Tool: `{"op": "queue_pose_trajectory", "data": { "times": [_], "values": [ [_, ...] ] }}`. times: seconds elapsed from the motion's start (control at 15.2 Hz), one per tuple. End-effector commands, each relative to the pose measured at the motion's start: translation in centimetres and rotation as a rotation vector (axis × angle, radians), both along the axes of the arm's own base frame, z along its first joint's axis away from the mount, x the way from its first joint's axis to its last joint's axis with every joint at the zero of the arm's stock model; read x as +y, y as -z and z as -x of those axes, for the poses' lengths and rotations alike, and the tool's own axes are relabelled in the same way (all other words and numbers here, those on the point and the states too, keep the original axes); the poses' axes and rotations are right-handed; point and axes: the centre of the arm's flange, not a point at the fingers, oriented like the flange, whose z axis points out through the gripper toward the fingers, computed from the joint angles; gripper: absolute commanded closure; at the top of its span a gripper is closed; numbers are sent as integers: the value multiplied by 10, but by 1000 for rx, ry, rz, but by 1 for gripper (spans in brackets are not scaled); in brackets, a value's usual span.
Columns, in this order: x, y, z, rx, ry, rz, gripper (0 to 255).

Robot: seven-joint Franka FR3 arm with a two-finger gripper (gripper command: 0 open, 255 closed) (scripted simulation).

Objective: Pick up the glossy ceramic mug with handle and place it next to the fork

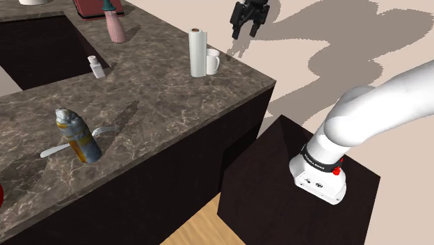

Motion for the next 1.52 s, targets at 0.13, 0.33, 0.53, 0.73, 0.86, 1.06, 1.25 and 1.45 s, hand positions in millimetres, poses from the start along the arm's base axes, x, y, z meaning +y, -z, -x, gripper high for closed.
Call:
{"op": "queue_pose_trajectory", "data": {
  "times": [0.13, 0.33, 0.53, 0.73, 0.86, 1.06, 1.25, 1.45],
  "values": [
    [-15, 25, -45, 14, 9, 6, 0],
    [-28, 45, -77, 25, 16, 10, 0],
    [-42, 65, -110, 37, 23, 14, 0],
    [-57, 85, -142, 48, 31, 18, 0],
    [-66, 99, -163, 55, 35, 21, 0],
    [-81, 119, -194, 66, 42, 25, 0],
    [-89, 136, -211, 72, 46, 27, 0],
    [-88, 151, -212, 72, 46, 27, 0]
  ]
}}
